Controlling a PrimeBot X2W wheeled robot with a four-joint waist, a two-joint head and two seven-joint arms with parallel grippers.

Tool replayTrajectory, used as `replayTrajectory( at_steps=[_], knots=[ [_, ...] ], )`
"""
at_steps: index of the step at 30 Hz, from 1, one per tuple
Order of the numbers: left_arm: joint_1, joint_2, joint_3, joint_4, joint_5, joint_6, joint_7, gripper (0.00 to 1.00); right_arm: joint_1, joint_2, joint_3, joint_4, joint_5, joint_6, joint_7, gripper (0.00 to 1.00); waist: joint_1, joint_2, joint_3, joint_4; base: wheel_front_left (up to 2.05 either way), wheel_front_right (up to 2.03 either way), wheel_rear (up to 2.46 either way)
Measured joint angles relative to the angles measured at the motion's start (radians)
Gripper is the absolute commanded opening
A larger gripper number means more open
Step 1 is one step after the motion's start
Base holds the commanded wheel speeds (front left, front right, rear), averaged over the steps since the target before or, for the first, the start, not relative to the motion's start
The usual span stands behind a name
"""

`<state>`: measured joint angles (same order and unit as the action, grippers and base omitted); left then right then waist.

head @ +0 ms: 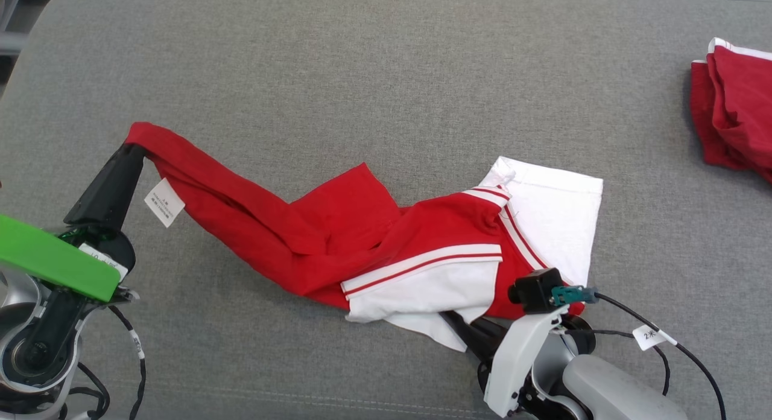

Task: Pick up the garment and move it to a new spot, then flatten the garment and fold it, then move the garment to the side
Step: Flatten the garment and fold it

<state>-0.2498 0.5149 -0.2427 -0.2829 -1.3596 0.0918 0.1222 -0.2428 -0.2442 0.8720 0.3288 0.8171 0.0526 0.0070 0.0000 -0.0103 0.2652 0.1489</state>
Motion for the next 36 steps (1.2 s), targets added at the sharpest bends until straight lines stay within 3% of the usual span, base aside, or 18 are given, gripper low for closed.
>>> replayTrajectory(
  at_steps=[11,15,21,26,32,36],
  knots=[
    [0.0,0.002,0.017,0.025,0.0,0.0,-0.01,0.0,-0.015,-0.006,-0.051,-0.034,0.048,0.044,-0.023,0.0,0.0,0.0,-0.015,-0.017,0.0,0.0,0.0],
    [0.0,0.01,0.03,0.047,0.005,0.0,-0.013,0.0,-0.025,-0.059,-0.135,-0.152,0.119,0.061,-0.056,0.0,0.0,0.0,-0.035,-0.031,0.0,0.0,0.0],
    [0.0,0.014,0.036,0.064,0.009,0.0,-0.013,0.0,-0.091,-0.201,-0.284,-0.326,0.203,0.061,-0.074,0.0,0.0,0.0,-0.076,-0.056,0.0,0.0,0.0],
    [0.0,0.014,0.029,0.055,0.009,-0.002,-0.013,0.0,-0.095,-0.281,-0.385,-0.443,0.278,0.062,-0.088,0.0,0.0,0.0,-0.118,-0.075,0.0,0.0,0.0],
    [0.0,0.019,0.041,-0.039,0.008,-0.022,-0.015,0.0,-0.082,-0.354,-0.507,-0.617,0.355,0.062,-0.143,0.0,0.0,0.0,-0.172,-0.096,0.0,0.0,0.0],
    [0.003,0.057,0.063,-0.15,0.008,-0.027,-0.012,0.0,-0.047,-0.415,-0.576,-0.749,0.393,0.062,-0.153,0.0,0.0,0.0,-0.204,-0.111,0.0,0.0,0.0]
  ],
)
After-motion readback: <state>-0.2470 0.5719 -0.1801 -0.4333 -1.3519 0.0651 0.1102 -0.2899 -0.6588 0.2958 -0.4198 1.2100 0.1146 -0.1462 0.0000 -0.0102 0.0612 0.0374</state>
